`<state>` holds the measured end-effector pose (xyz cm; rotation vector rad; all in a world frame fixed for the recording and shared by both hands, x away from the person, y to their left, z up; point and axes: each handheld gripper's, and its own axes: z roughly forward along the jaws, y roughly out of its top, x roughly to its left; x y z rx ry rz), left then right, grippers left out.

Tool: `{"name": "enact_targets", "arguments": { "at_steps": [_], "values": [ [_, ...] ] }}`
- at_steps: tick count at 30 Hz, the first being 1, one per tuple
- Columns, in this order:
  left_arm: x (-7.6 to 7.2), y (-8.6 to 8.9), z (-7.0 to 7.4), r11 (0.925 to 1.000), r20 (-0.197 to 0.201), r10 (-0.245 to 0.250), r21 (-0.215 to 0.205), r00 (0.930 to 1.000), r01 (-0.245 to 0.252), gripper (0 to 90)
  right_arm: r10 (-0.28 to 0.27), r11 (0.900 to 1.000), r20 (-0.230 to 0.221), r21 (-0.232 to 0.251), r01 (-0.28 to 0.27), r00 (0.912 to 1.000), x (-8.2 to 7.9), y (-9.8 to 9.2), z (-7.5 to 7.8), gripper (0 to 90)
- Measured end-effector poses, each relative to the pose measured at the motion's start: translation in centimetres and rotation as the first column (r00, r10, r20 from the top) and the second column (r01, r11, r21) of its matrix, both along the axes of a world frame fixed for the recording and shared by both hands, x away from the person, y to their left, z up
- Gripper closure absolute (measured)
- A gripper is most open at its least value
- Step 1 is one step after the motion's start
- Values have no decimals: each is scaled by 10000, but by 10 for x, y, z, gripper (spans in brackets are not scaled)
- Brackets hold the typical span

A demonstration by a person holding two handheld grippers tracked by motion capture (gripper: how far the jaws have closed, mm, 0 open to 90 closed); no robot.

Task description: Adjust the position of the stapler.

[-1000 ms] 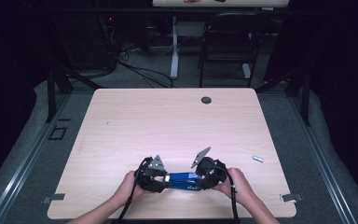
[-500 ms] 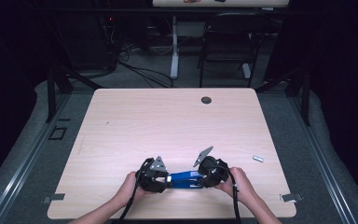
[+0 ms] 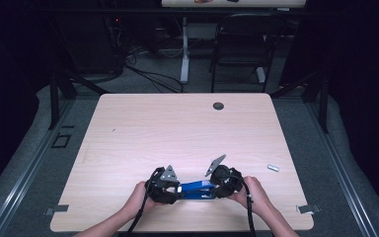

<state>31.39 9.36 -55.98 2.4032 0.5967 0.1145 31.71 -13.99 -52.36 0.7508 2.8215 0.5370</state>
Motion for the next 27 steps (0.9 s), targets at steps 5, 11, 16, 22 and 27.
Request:
{"name": "enact_targets", "arguments": {
  "at_steps": [5, 11, 16, 22, 27],
  "values": [
    [2, 0, 1, 10000, -110, 13, 86, 9999, -12, 495, -106, 9998, -131, 168, 109, 9999, -2, -4, 4, 554],
    [7, 1, 4, 9998, -255, 171, 100, 9995, -169, 353, -499, 9986, -253, 133, 502, 9984, -6, -14, 5, 469],
    [9, 2, 9, 9995, -337, 284, -131, 9990, -289, 303, -1316, 9910, -507, 188, 1327, 9900, -6, -19, 4, 499],
    [9, 3, 13, 9991, -305, 233, -345, 9993, -243, 236, -2018, 9770, -892, 523, 2069, 9754, -8, -22, 5, 669],
    [10, 1, 16, 9982, -159, 94, -599, 9998, -103, 204, -2380, 9615, -1496, 1032, 2545, 9597, -7, -27, 1, 867]
  ]
}}
